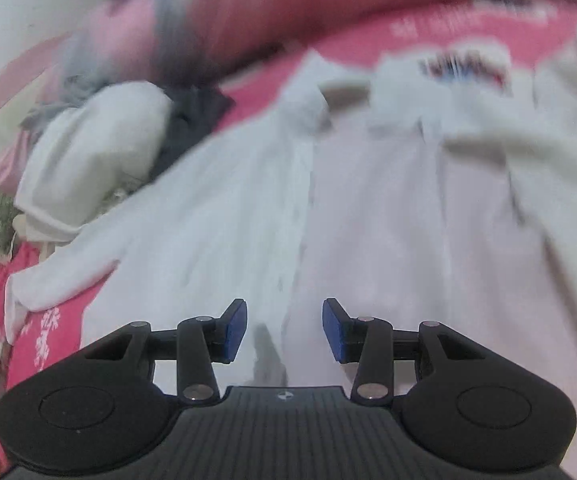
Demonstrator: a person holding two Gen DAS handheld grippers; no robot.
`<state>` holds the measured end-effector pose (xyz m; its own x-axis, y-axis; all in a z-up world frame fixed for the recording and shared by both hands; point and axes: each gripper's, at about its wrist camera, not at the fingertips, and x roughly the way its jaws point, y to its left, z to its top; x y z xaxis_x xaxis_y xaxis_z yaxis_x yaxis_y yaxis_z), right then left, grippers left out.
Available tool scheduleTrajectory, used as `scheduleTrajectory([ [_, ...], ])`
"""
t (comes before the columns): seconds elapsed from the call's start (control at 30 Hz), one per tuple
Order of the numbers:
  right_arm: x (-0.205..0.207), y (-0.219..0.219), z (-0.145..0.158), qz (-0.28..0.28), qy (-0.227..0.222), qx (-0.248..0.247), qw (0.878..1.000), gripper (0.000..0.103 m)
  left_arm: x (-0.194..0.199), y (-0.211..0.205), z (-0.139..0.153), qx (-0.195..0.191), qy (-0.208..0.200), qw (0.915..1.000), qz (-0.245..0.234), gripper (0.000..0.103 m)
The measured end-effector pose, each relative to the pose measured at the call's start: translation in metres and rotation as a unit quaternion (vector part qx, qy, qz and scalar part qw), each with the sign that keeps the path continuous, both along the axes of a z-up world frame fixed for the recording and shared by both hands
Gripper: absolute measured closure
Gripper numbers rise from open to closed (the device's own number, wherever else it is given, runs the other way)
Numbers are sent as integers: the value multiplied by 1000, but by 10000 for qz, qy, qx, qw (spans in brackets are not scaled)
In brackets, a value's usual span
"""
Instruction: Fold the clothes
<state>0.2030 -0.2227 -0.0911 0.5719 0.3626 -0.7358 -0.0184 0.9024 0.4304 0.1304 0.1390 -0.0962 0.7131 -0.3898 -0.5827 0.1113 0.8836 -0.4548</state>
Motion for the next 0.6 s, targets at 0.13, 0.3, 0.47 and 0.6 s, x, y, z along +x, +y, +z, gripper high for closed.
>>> scheduleTrajectory([
  [0.13, -9, 4, -9, 54, -15, -143, 9999, 66, -4, -5, -13, 167, 173, 9996, -115, 69],
  [0.3, -29, -13, 12, -127, -359, -471, 9982, 65, -2, 3, 16, 207, -113, 9997, -114, 69],
  [0.47, -49, -42, 44, -322, -1020, -1123, 9879, 65, 24, -19, 53, 497, -424, 9972, -366, 67],
  [0.6, -53, -52, 63, -260, -1550, -1863, 9698, 63, 59, -63, 54, 826, -460, 9935, -630, 67],
])
